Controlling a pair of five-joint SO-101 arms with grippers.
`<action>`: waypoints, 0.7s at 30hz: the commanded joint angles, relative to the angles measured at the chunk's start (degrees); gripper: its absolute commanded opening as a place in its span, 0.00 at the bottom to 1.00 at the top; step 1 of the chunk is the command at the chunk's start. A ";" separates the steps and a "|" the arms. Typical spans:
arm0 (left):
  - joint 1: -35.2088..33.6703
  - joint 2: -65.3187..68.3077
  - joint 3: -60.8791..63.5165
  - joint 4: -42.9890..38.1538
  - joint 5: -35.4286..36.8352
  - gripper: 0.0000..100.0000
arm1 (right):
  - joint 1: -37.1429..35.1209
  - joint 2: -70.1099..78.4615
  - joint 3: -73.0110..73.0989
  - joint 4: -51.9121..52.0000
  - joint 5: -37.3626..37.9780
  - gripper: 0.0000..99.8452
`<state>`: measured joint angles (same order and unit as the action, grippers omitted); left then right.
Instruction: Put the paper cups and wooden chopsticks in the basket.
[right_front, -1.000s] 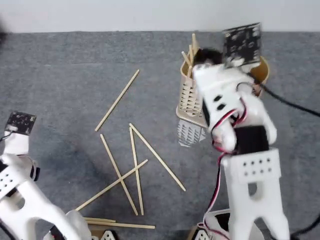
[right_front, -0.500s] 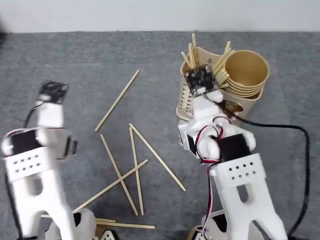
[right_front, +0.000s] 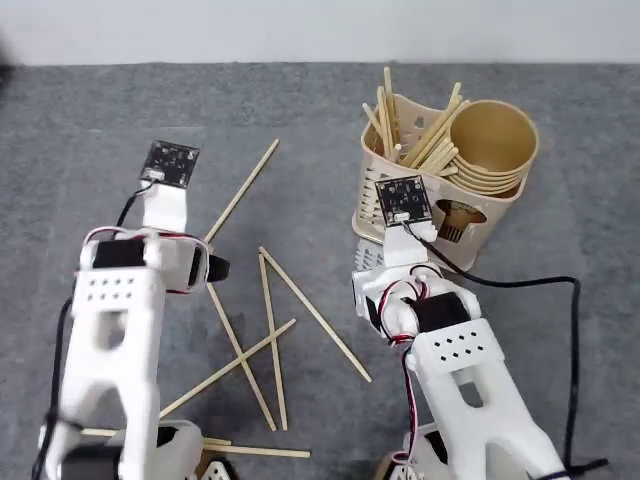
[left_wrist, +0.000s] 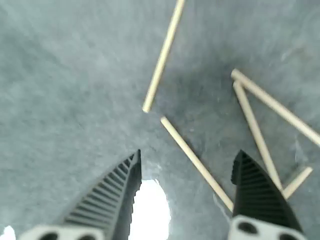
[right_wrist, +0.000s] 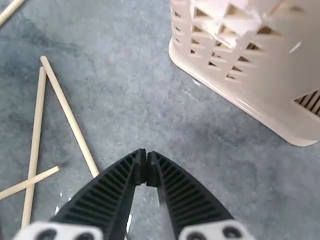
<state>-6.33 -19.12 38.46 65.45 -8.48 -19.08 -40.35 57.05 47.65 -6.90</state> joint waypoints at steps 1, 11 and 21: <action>0.18 7.65 -4.18 -1.32 -0.44 0.28 | 0.31 -1.45 -0.35 -1.19 -0.53 0.01; 4.92 24.88 -9.63 -1.41 7.56 0.22 | 0.31 -1.45 -0.26 -0.75 -0.53 0.01; 7.65 32.79 -15.25 -0.18 10.46 0.08 | 0.31 -1.45 -0.26 -0.75 -0.53 0.01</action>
<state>0.79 12.35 26.24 65.45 1.27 -19.08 -40.35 57.14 47.38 -6.90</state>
